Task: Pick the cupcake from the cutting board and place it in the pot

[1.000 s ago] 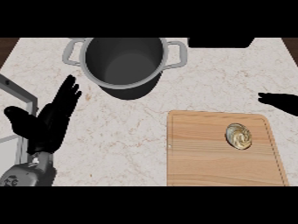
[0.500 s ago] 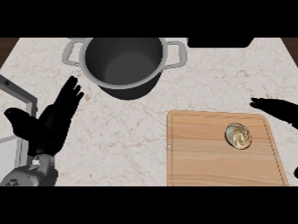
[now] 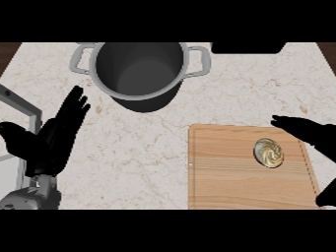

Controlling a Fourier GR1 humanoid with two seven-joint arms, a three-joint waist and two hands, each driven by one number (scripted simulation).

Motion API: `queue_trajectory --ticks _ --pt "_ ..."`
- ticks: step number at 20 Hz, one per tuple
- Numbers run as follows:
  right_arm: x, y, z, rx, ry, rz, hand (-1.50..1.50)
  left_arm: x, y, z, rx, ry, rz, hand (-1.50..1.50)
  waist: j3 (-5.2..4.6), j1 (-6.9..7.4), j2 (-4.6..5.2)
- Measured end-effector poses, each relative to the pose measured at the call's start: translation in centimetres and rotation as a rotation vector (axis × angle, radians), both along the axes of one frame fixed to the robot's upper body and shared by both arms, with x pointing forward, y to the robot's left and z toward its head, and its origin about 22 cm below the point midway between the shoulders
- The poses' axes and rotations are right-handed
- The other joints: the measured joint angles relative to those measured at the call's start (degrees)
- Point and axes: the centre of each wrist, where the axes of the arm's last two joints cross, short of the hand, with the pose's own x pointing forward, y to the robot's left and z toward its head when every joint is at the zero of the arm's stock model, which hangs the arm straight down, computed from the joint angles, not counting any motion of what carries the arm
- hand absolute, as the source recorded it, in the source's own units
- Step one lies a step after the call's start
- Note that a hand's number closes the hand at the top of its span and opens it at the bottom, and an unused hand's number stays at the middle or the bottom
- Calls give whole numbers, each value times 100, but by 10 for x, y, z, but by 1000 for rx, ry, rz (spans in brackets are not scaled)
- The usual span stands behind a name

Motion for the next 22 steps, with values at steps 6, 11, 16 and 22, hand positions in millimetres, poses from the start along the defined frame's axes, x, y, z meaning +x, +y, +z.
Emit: queue_trajectory --ticks 6,11,16,22 --pt "5 16 -16 -62 6 -47 -150 3 0 -1 2 -5 0 0 1 5 3" --pt "18 20 -27 -103 13 -67 -150 0 -3 -3 0 -7 -2 0 0 15 4" --pt "21 32 -47 -160 18 -46 -150 9 2 -8 7 -5 -1 0 1 11 6" --pt "29 36 -64 -243 38 -64 -150 6 2 -2 7 -8 -2 0 2 16 4"
